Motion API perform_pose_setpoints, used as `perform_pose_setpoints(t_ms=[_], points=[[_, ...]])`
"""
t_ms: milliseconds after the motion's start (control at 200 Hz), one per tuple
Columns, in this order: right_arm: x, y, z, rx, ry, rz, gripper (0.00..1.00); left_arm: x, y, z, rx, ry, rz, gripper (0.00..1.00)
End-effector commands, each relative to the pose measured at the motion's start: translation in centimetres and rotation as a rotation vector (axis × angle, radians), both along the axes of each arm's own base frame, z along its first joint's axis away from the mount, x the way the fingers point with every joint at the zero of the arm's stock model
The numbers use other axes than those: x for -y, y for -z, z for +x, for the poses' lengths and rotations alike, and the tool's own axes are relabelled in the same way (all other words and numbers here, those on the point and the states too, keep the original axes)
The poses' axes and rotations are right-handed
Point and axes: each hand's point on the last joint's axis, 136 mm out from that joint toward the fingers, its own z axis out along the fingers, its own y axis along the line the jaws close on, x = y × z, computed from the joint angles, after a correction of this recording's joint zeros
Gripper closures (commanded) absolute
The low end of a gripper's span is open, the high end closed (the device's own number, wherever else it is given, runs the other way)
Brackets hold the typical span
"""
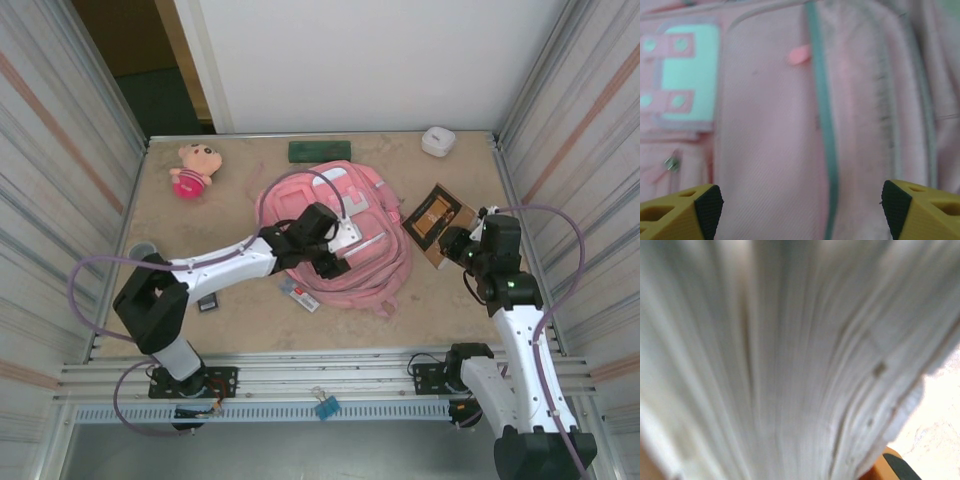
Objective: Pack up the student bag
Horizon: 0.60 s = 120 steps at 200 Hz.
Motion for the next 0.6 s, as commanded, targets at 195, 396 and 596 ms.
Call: perform_pose_setpoints(t_ms=[195, 396, 596], points=[[-0.2, -2.5, 0.4, 0.097, -0.01, 0.012, 1.0, 2.1, 6.2, 0.9, -0.024, 0.024, 0.102, 0.18], [-0.1, -2.0, 0.0, 0.092, -0.007, 0.01, 1.0, 2.0, 4.5, 0.8, -0.007, 0.003, 0.064, 0.72], [1.9, -5.5, -1.7, 0.246, 0.097, -0.042, 1.0, 1.3, -3.9, 1.5, 0.014, -0.056, -0.131, 0.99]])
